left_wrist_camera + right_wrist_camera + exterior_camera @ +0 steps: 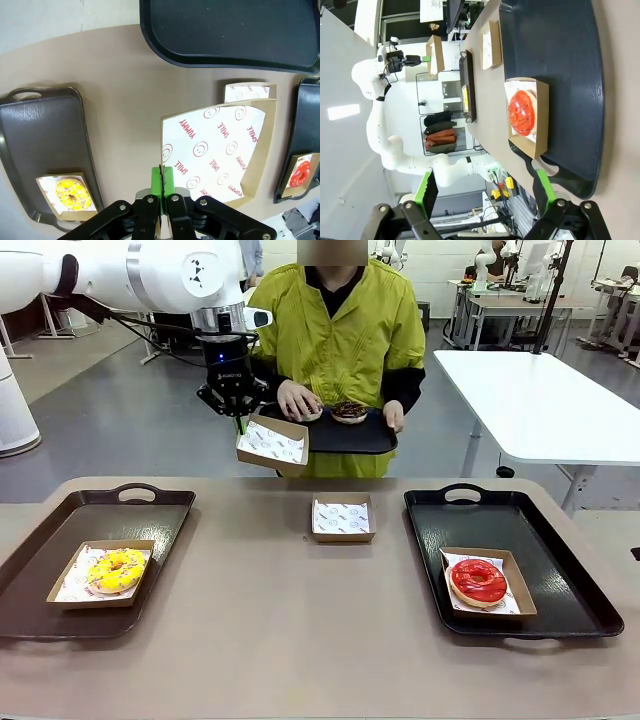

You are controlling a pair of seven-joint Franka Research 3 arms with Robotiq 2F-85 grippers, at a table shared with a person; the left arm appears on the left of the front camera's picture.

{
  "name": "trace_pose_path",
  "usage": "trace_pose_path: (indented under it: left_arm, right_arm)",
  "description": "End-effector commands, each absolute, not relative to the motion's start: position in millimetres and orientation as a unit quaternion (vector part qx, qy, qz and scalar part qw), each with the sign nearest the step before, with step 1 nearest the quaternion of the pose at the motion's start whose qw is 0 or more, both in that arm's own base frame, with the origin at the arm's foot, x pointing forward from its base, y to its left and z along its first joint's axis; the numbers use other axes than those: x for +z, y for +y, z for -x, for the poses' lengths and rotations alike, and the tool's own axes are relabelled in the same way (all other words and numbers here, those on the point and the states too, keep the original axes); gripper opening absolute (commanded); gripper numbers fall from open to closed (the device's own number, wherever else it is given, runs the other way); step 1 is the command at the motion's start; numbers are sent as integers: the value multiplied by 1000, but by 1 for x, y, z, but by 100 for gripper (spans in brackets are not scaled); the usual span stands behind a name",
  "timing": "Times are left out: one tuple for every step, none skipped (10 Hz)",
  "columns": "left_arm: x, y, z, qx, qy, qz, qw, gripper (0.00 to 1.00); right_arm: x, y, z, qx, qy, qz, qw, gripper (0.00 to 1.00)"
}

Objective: Individually package the donuts and arrange them on the tray.
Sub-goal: Place the picked Paper togo box on the Handle tray while simultaneously picking up another Paper togo box from the table with the other hand.

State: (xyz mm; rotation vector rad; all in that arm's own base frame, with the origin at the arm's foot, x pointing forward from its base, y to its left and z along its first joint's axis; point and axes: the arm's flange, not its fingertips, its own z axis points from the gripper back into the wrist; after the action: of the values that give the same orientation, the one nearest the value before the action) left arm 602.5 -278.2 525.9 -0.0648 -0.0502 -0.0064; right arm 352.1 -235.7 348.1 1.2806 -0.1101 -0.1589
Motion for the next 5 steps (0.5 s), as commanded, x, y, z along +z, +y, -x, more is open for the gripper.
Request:
trace_pose_path:
  left_arm:
    - [525, -277, -598, -9, -26, 34, 999, 0]
    - [525, -277, -598, -9, -26, 34, 999, 0]
    - [525, -277, -598, -9, -26, 34, 999, 0]
    - [525, -277, -598, -9, -26, 34, 999, 0]
    - [525, -277, -598, -9, -26, 34, 999, 0]
  right_arm:
    - [348, -238, -351, -76, -46, -601, 794, 100]
    - [348, -238, -351, -76, -46, -601, 794, 100]
    - [348, -238, -351, -76, -46, -601, 794, 100]
    - [348, -238, -351, -76, -46, -601, 794, 100]
    - [348, -238, -351, -76, -46, -601, 794, 100]
